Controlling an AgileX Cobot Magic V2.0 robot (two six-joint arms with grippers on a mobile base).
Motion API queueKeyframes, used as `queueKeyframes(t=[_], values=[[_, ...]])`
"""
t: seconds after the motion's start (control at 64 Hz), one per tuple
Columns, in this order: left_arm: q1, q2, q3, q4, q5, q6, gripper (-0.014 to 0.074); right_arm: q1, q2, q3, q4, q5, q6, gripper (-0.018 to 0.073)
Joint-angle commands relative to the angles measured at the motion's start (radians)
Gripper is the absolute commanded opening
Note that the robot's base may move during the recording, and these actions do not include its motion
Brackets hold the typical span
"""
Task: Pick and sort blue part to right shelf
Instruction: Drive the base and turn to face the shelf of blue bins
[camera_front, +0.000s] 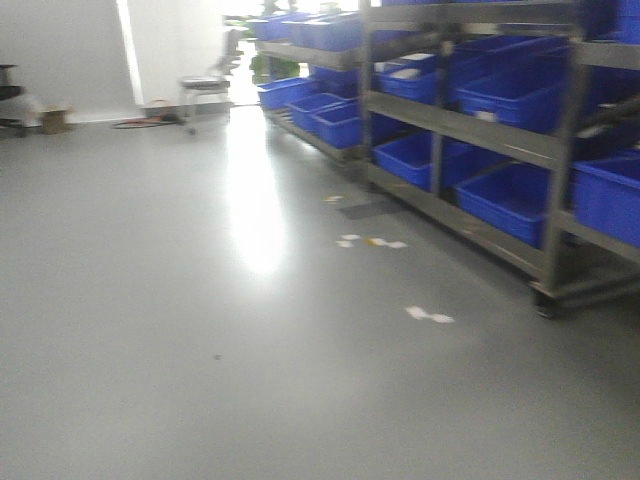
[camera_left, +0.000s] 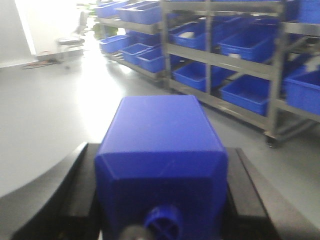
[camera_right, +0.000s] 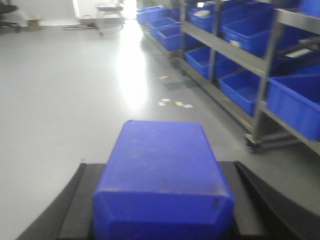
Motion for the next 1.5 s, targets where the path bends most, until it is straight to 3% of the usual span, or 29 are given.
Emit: queueKeyframes(t=[0.0, 1.484], values=[[-0.007, 0.011, -0.027, -0.009, -0.093, 0.001, 0.0333, -0.007, 0.008, -0.03, -0.008, -0.088, -0.005, 0.0414], [-0.007, 0.011, -0.027, -0.009, -0.093, 0.001, 0.0333, -0.007, 0.008, -0.03, -0.008, -0.088, -0.005, 0.0414]])
